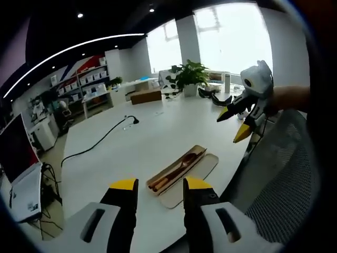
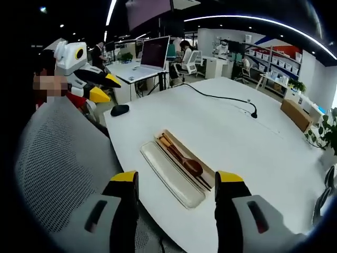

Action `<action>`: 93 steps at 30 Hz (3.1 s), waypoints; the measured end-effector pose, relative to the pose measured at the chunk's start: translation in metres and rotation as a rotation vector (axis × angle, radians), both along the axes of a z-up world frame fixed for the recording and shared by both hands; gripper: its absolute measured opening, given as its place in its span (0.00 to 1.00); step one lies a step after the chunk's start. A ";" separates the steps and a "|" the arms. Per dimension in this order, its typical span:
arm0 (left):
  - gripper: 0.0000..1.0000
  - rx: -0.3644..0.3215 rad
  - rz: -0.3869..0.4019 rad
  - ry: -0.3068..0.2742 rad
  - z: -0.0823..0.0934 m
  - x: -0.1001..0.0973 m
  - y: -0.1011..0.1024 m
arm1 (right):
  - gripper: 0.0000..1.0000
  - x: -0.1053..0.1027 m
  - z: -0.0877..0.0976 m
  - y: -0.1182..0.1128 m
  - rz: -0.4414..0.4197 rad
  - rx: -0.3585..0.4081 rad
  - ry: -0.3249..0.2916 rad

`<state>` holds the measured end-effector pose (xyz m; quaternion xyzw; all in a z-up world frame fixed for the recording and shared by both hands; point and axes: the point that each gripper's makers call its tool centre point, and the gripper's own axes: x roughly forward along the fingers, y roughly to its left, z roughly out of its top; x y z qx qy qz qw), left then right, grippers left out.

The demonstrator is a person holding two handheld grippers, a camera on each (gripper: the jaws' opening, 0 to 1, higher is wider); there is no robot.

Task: Arrange the utensils inside the cutlery case until each visible utensil rests in its matching compartment.

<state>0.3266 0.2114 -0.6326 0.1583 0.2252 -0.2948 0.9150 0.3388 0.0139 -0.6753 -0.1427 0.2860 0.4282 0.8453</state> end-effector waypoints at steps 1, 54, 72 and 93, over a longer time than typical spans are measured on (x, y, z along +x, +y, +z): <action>0.34 0.001 -0.001 0.002 0.000 0.000 0.000 | 0.57 0.000 0.000 0.000 0.000 0.002 0.000; 0.45 0.257 -0.497 0.445 -0.171 0.026 -0.022 | 0.54 0.022 -0.129 -0.038 0.380 -0.375 0.267; 0.46 0.298 -0.528 0.387 -0.186 0.036 -0.030 | 0.51 0.021 -0.140 -0.028 0.461 -0.401 0.285; 0.39 0.353 -0.572 0.306 -0.188 0.035 -0.036 | 0.37 0.013 -0.151 -0.025 0.588 -0.496 0.226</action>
